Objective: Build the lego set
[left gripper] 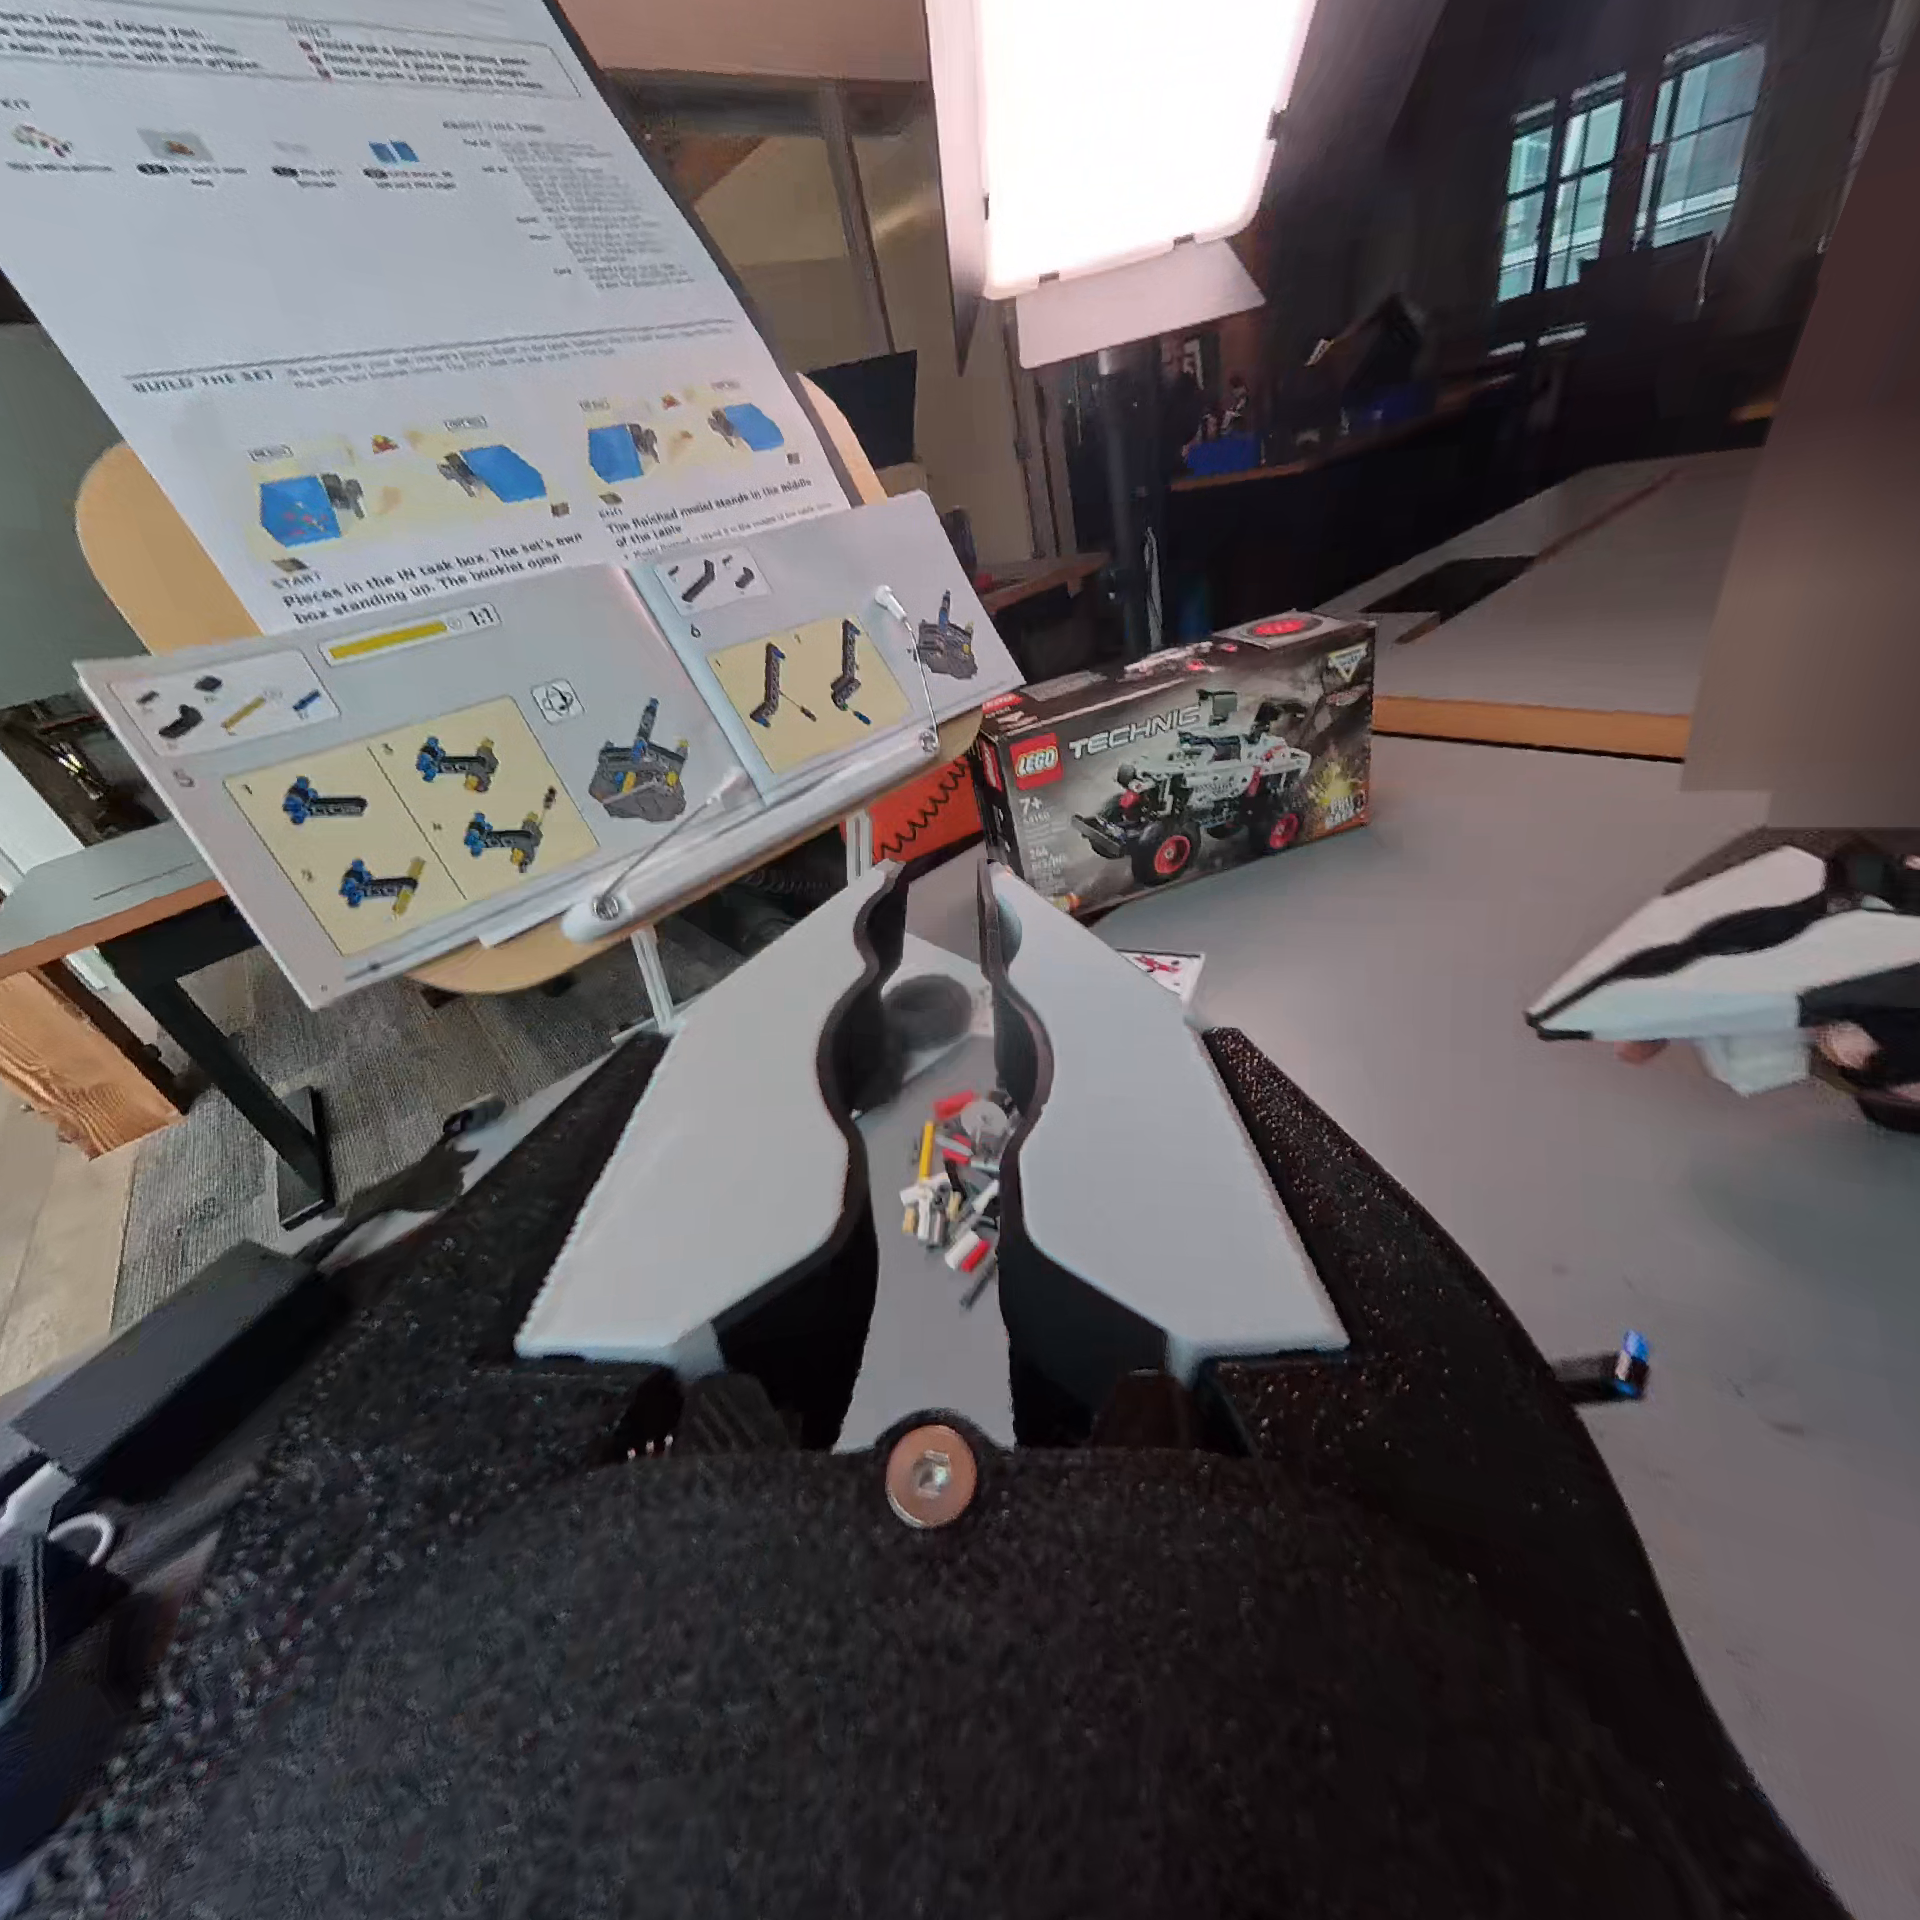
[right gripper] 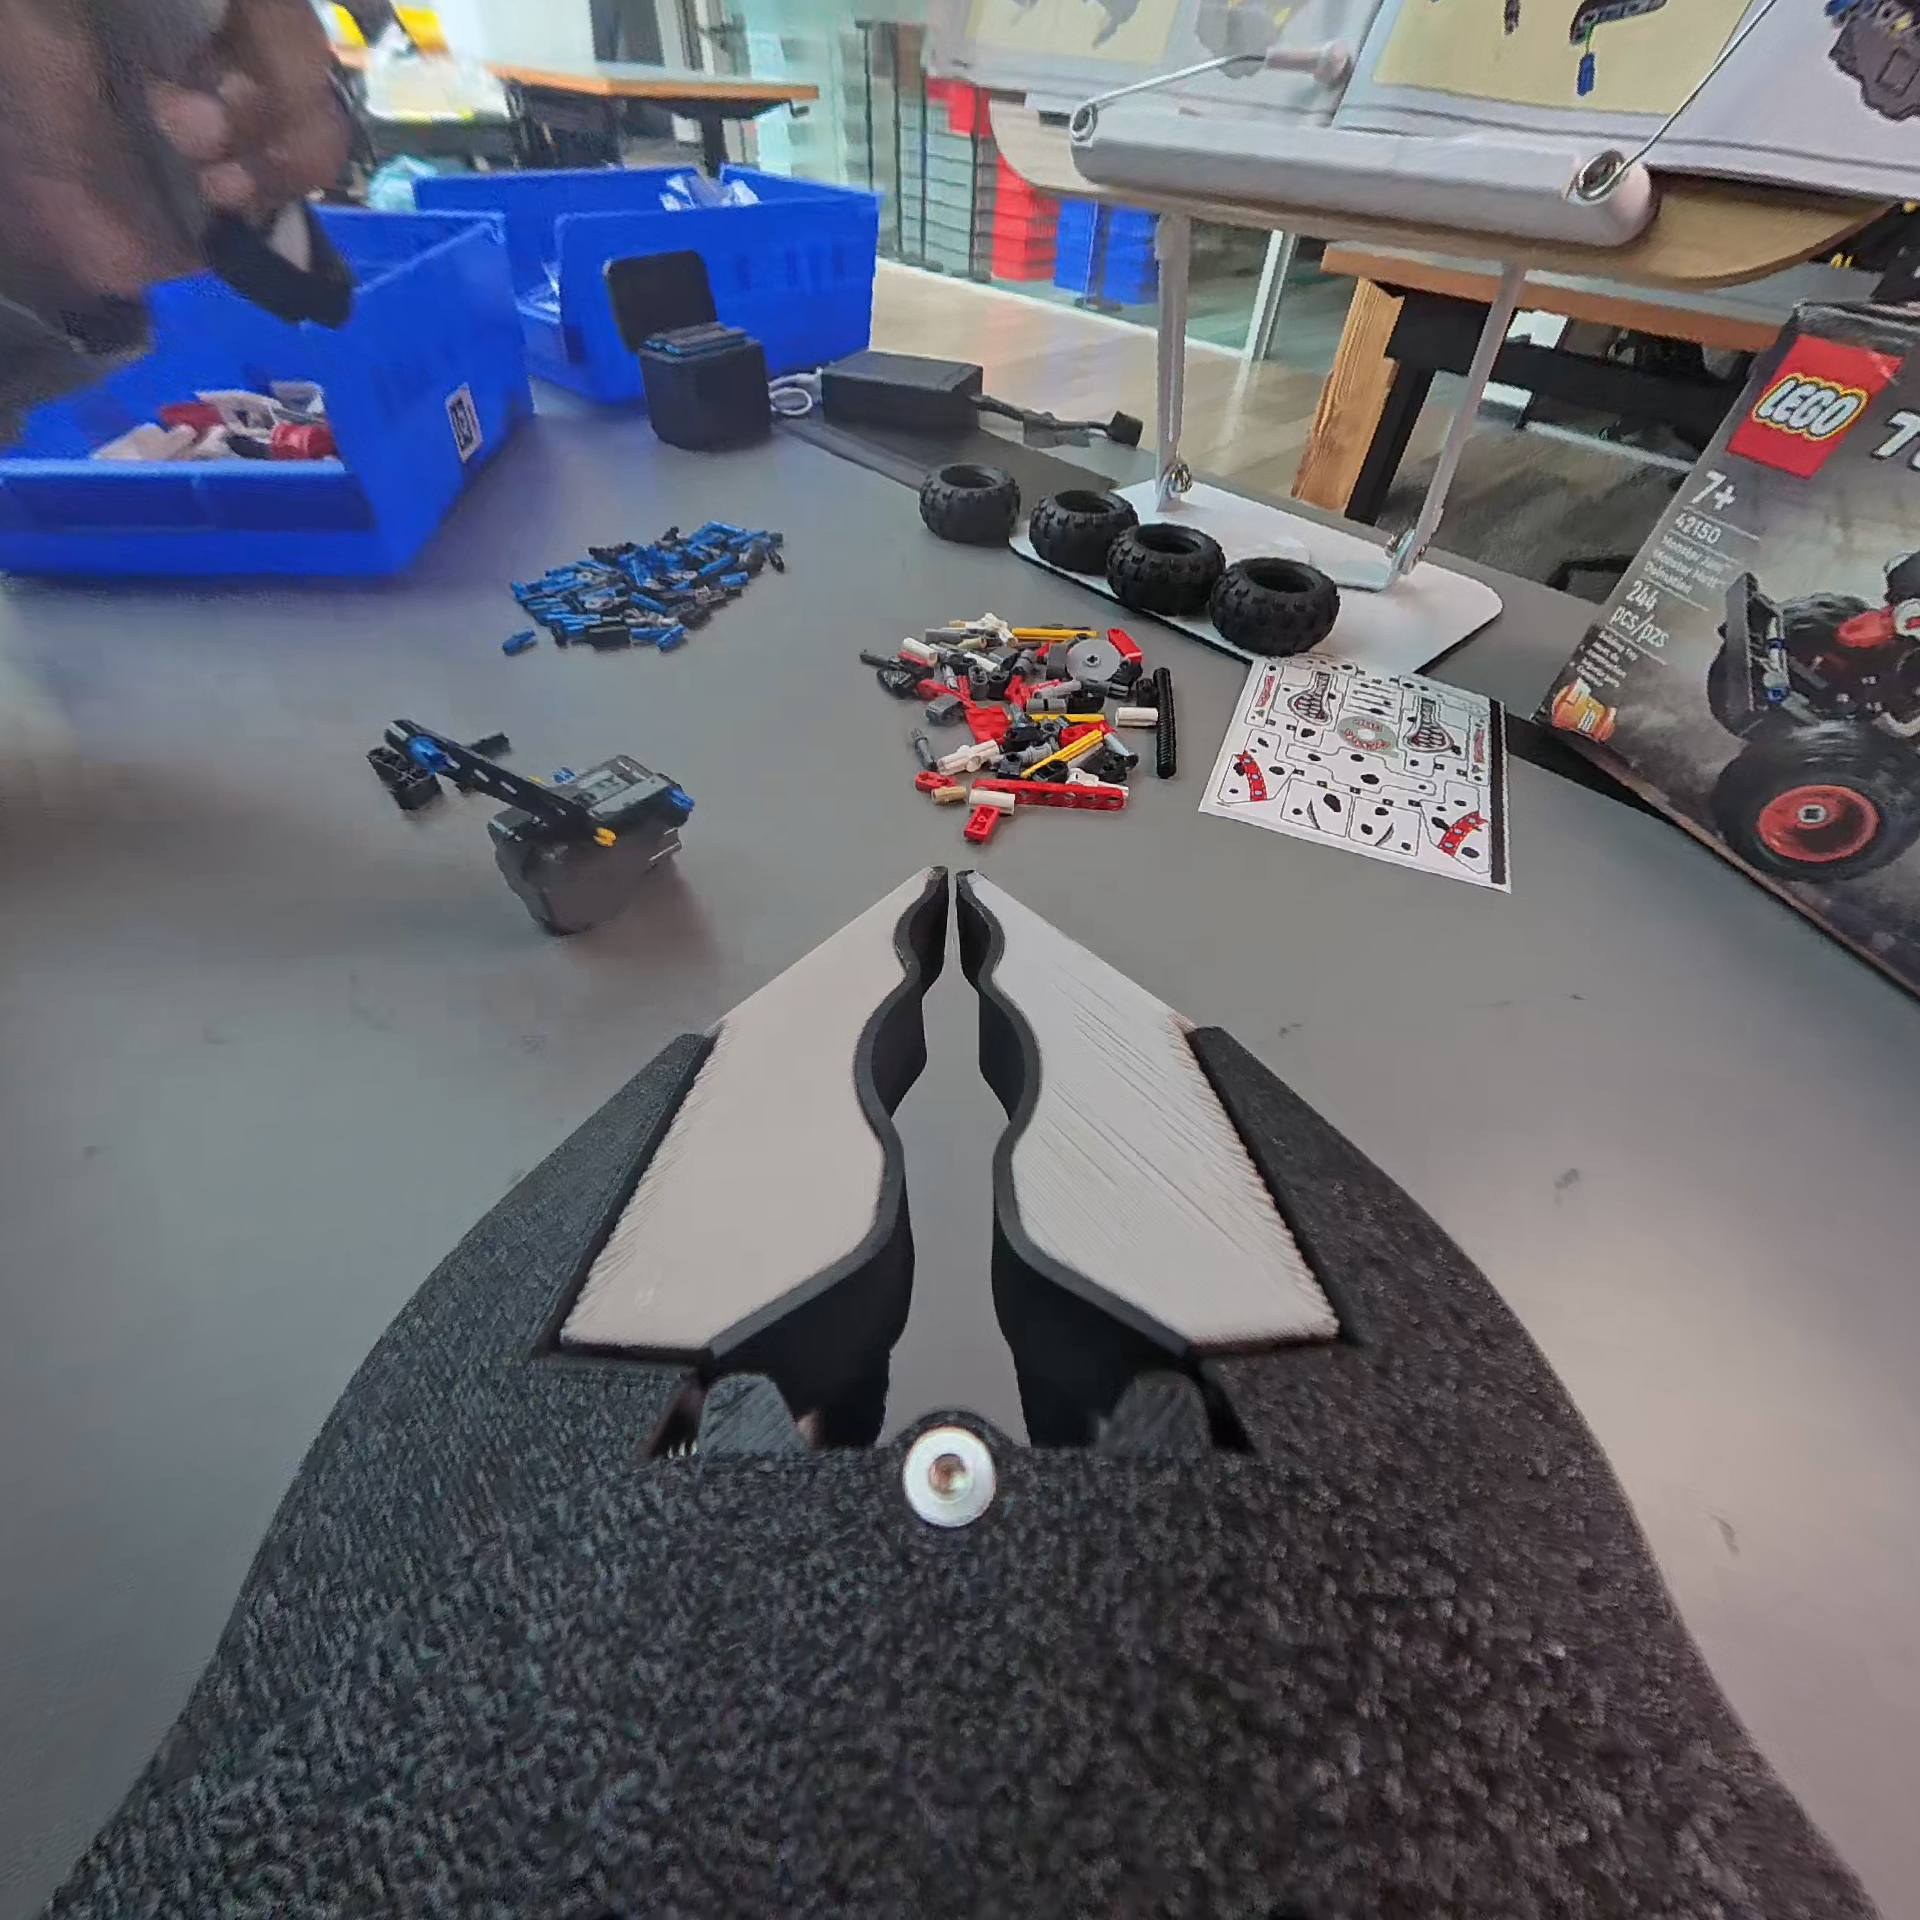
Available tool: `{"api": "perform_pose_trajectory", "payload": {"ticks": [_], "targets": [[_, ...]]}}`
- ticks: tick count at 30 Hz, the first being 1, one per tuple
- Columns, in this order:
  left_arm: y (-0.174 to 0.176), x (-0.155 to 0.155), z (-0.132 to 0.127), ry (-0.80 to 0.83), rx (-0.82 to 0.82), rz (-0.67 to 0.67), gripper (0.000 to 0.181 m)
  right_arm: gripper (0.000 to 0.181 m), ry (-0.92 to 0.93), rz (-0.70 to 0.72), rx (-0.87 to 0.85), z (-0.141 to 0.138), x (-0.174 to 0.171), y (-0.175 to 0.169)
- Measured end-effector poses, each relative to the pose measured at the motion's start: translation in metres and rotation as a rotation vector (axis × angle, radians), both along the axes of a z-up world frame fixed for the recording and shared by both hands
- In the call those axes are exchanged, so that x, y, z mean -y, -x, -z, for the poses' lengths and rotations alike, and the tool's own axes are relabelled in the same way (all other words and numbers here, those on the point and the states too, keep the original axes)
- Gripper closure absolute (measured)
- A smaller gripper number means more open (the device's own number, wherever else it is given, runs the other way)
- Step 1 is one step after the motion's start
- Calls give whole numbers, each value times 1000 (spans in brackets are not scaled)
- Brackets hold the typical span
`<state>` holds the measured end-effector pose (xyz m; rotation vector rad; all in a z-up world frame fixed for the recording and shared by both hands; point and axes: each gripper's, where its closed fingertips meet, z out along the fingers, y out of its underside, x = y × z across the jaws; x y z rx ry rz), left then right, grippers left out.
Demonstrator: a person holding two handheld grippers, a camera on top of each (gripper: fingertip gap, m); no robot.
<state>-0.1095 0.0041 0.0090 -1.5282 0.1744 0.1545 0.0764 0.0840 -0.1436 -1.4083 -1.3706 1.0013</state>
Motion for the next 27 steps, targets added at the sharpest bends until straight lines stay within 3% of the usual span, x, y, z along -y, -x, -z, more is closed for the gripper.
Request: {"api": "perform_pose_trajectory", "payload": {"ticks": [6, 10, 17, 27], "targets": [[-22, 81, 90, 190, 110, -118, 158, 165, -29, -84, 180, 16, -20, 48], [-7, 105, 124, 210, 181, -210, 157, 169, -92, -137, 318, 25, -44, 93], [12, 112, 125, 181, 250, -243, 155, 167, 126, 16, 499, 47, -65, 149], [0, 107, 135, 221, 255, -179, 155, 161, 95, 67, 600, 74, -59, 152]]}}
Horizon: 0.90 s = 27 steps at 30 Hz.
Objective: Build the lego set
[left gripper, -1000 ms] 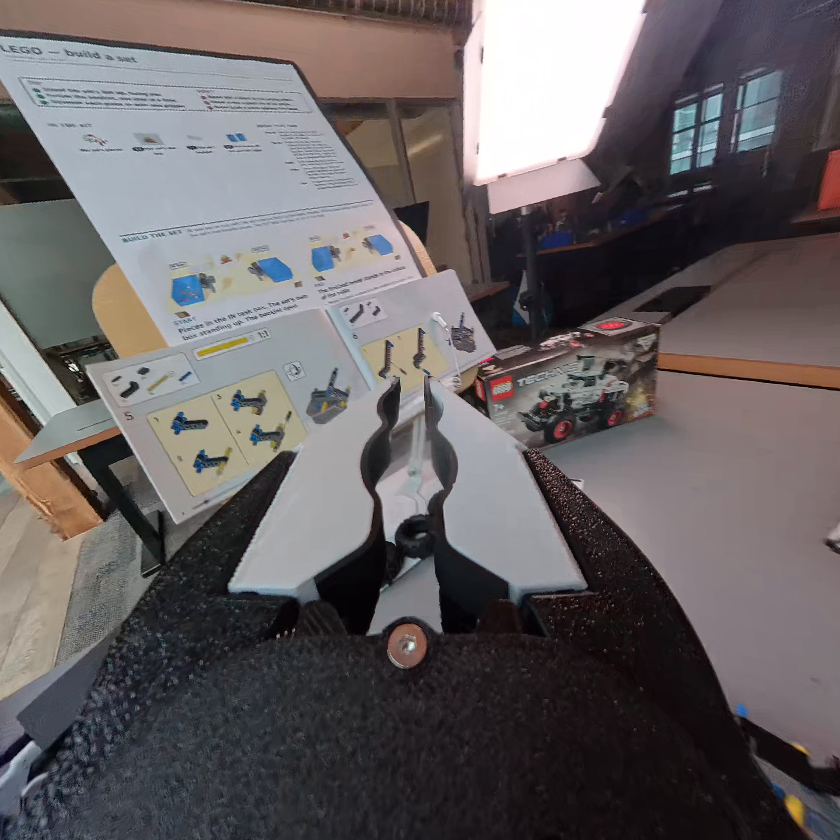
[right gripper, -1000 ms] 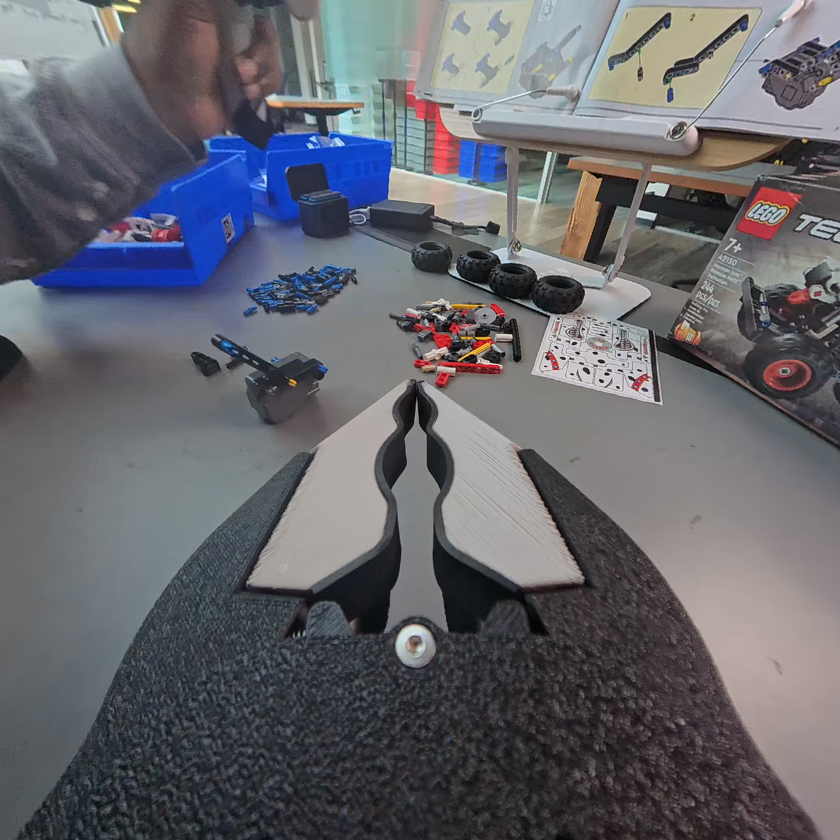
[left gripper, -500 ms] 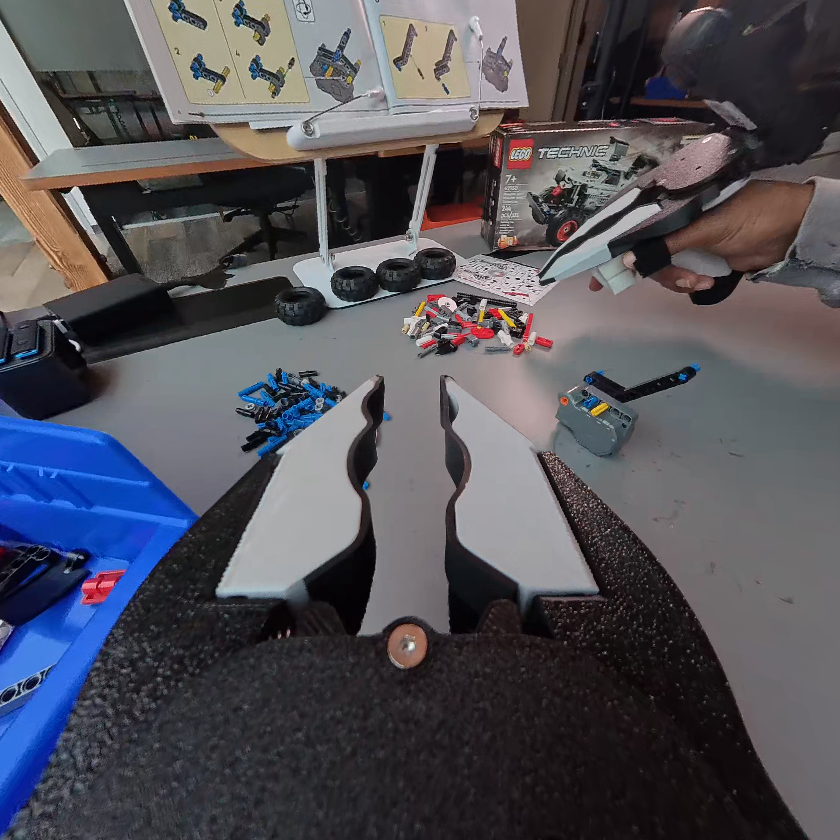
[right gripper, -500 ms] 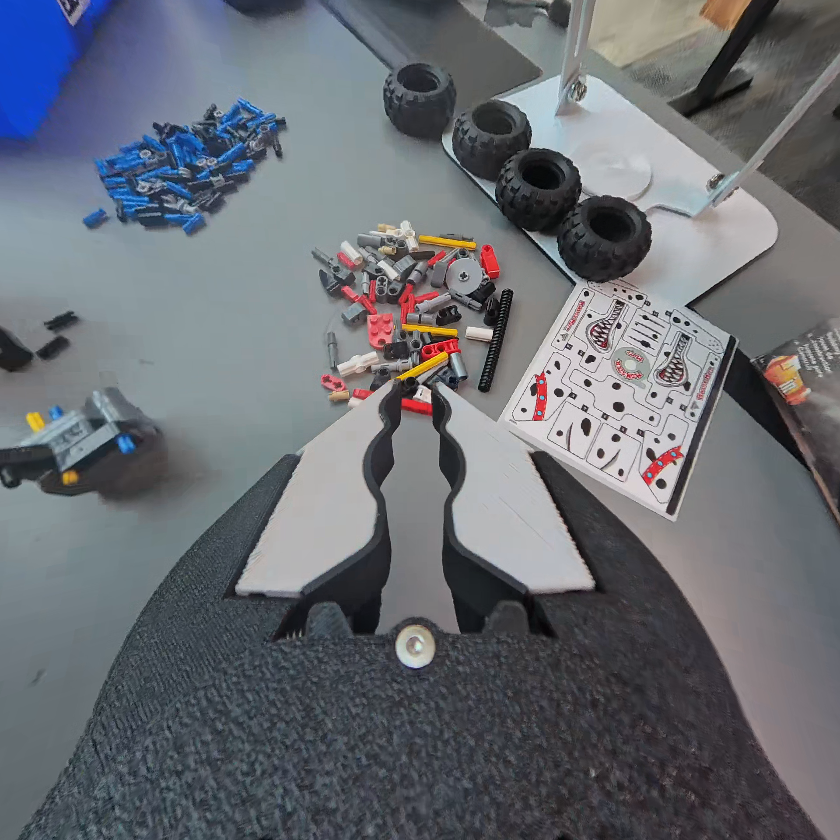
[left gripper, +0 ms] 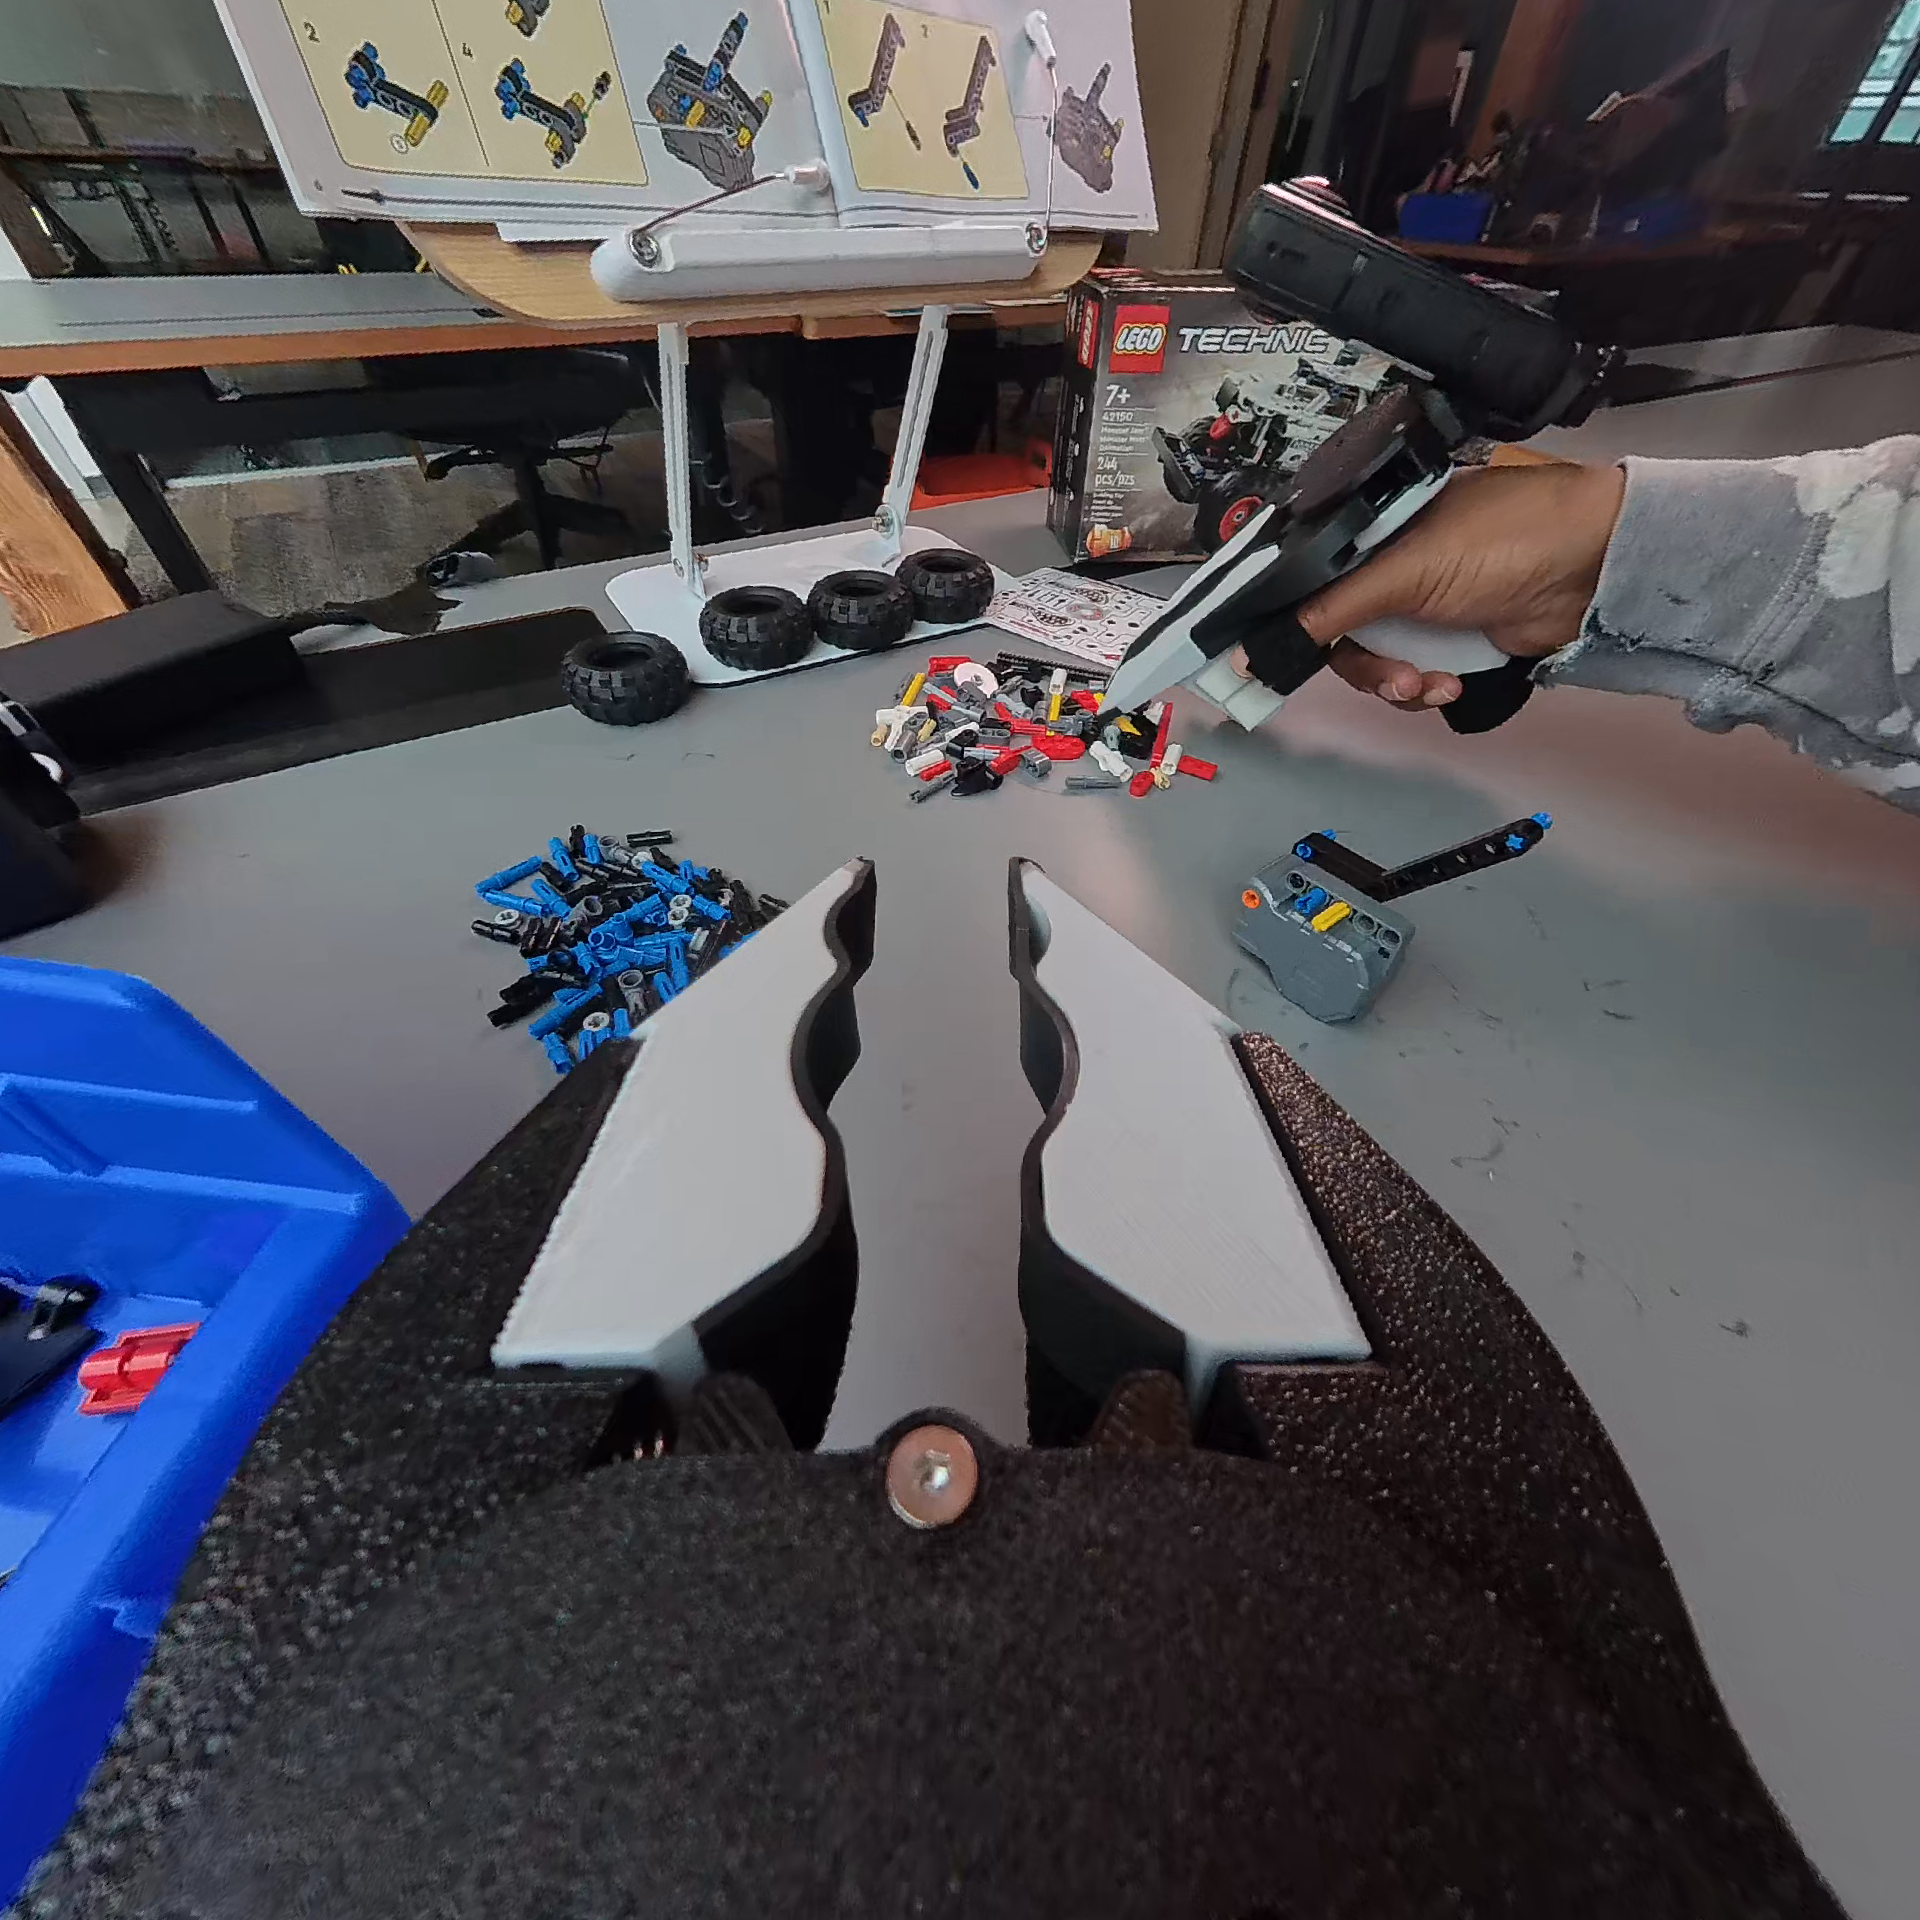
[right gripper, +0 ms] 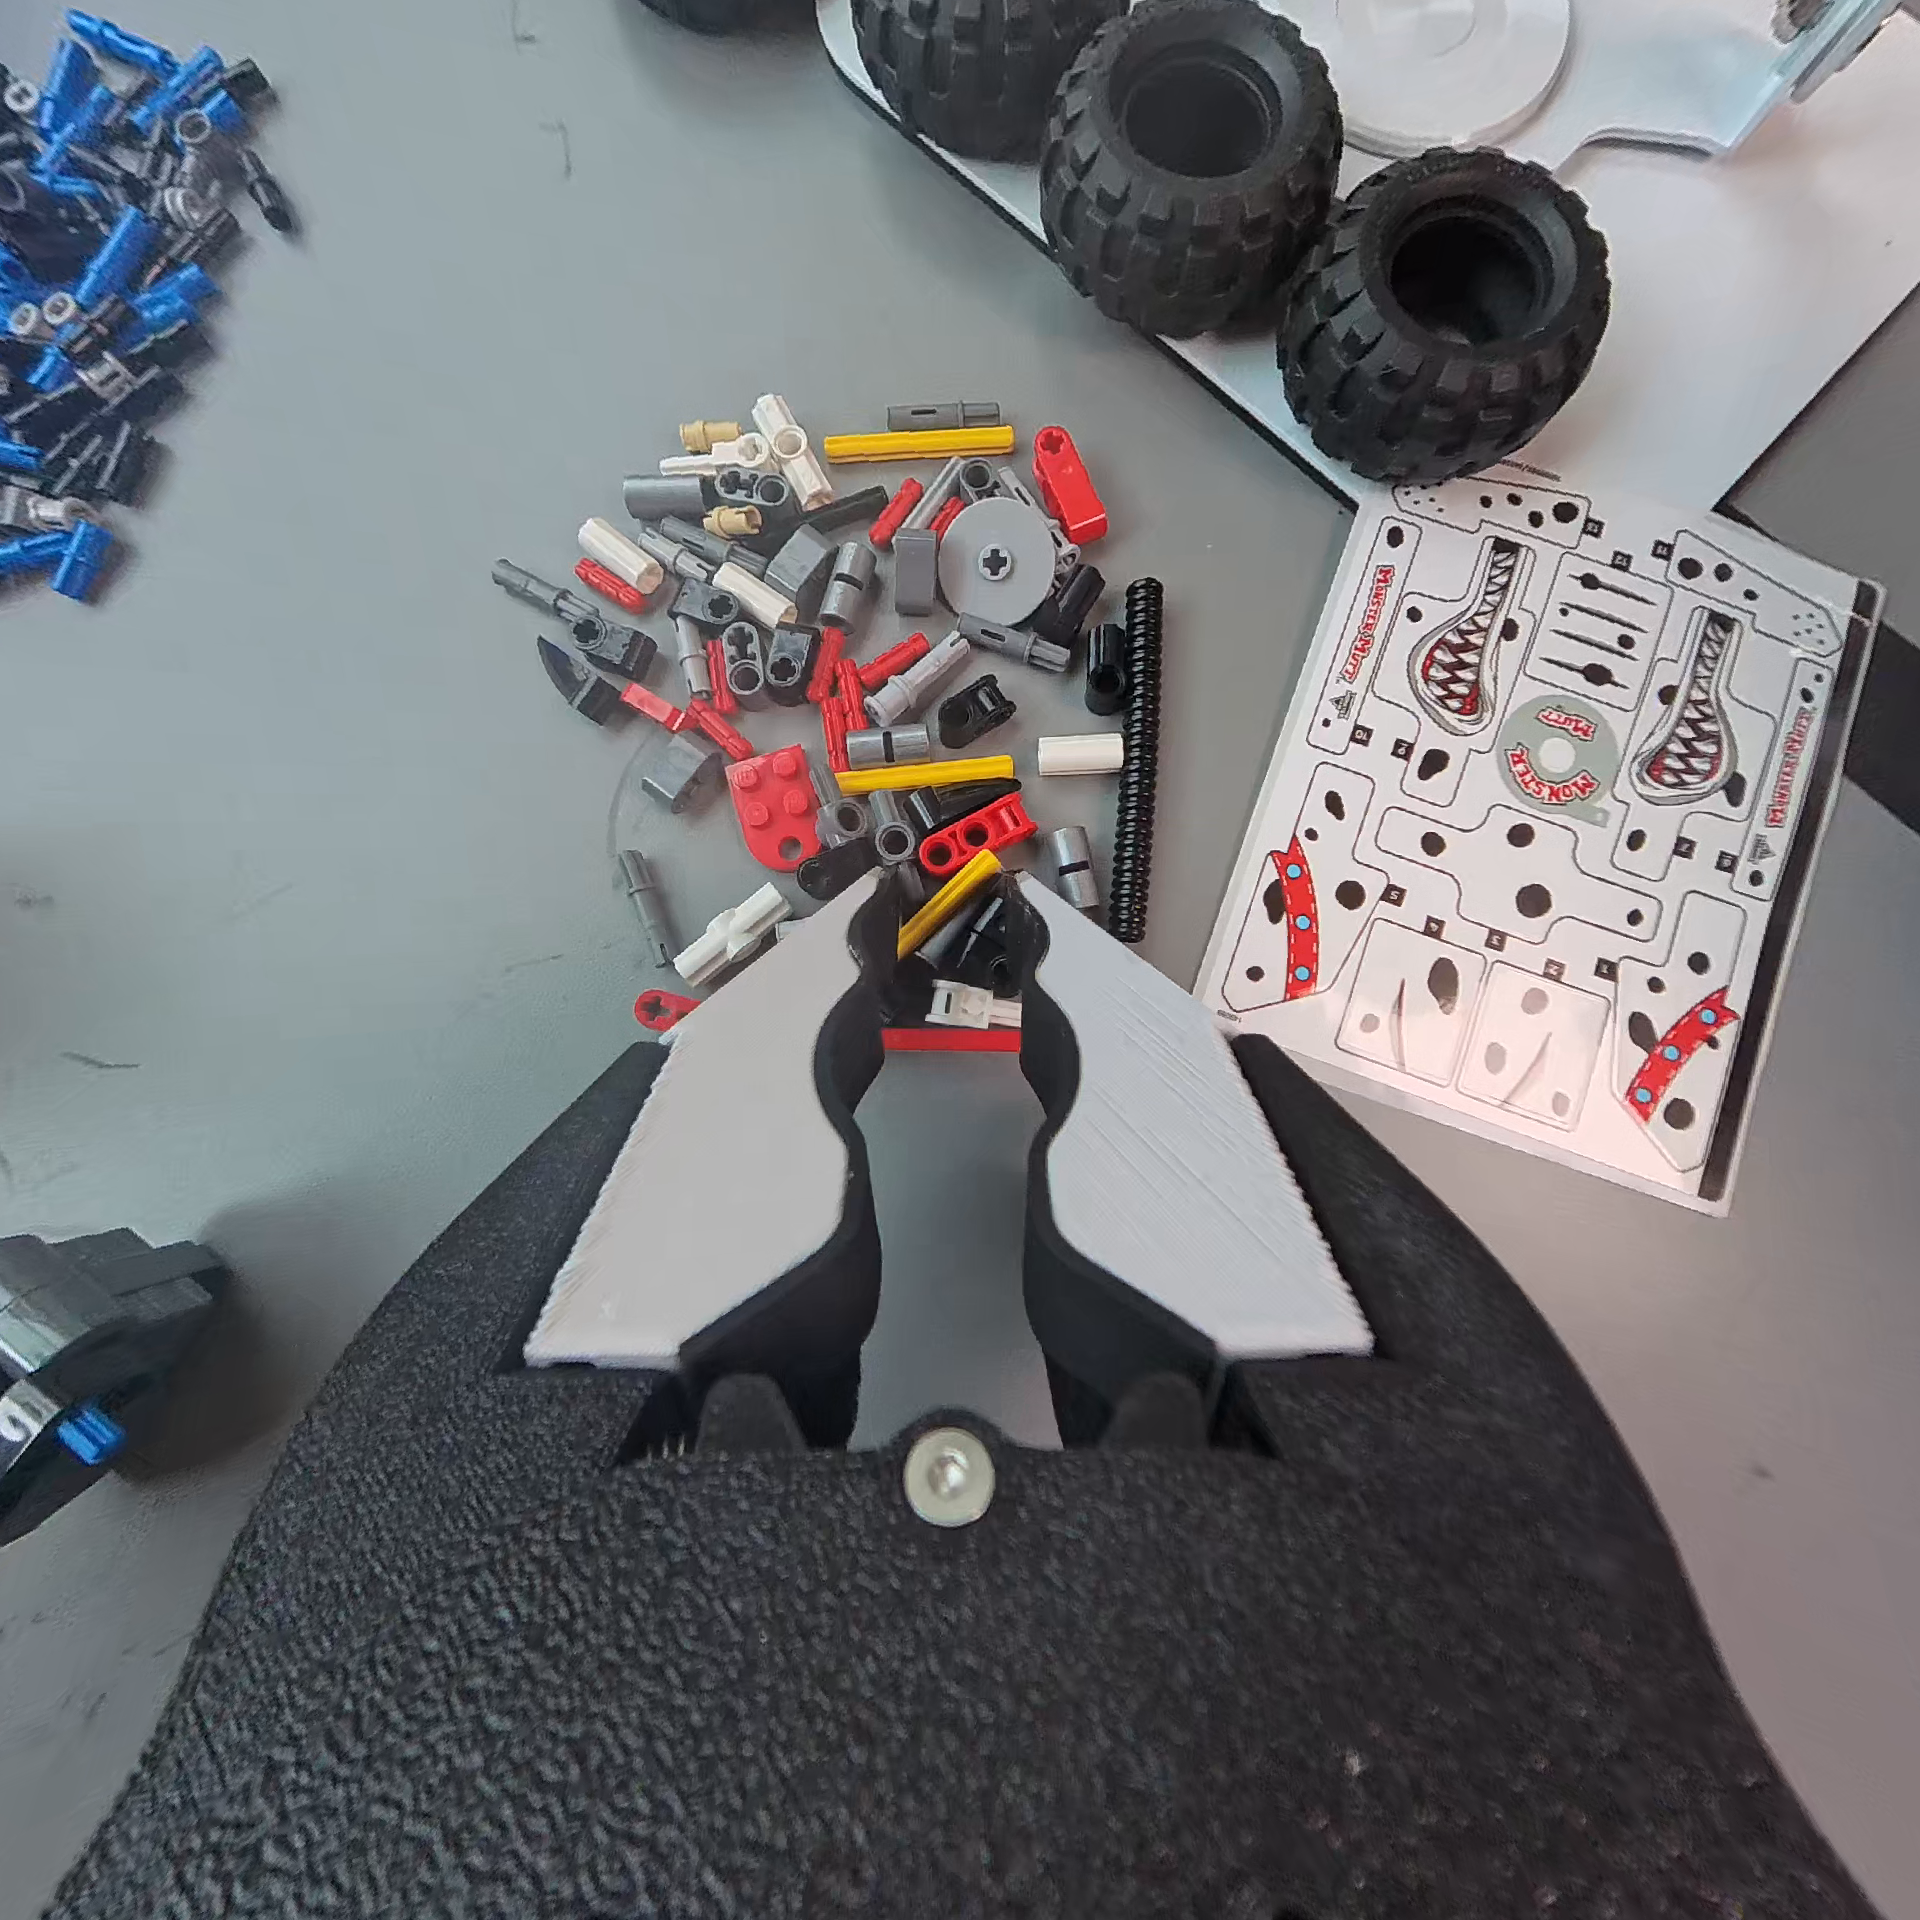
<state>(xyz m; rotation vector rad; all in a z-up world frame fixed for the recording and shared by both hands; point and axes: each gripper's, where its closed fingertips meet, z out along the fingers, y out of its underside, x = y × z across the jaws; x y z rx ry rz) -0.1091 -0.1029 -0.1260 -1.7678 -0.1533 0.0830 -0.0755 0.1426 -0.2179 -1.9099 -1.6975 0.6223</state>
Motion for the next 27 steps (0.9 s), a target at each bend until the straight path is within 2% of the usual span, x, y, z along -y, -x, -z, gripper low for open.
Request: {"api": "perform_pose_trajectory", "payload": {"ticks": [5, 9, 16, 20, 23, 25, 27], "targets": [[-4, -1, 1, 4, -12, 16, 155, 163, -86, -15, 39, 2, -2, -1], [-4, 0, -1, -3, -2, 19, 155, 176, -89, -33, 50, 4, -5, -3], [-3, 0, -1, -10, 8, 20, 155, 177, -21, -59, -64, -9, -6, -1], [-4, -1, 0, -4, 3, 23, 155, 177, 76, -59, -171, -34, -6, -1], [-4, -1, 2, 2, 5, 23, 155, 177, 185, -119, -364, -79, 8, -3], [-3, -1, 2, 5, 4, 19, 155, 177, 136, -227, -480, -118, 31, -20], [-1, 0, 2, 5, 5, 13, 155, 177, 1, -278, -400, -120, 45, -46]]}}
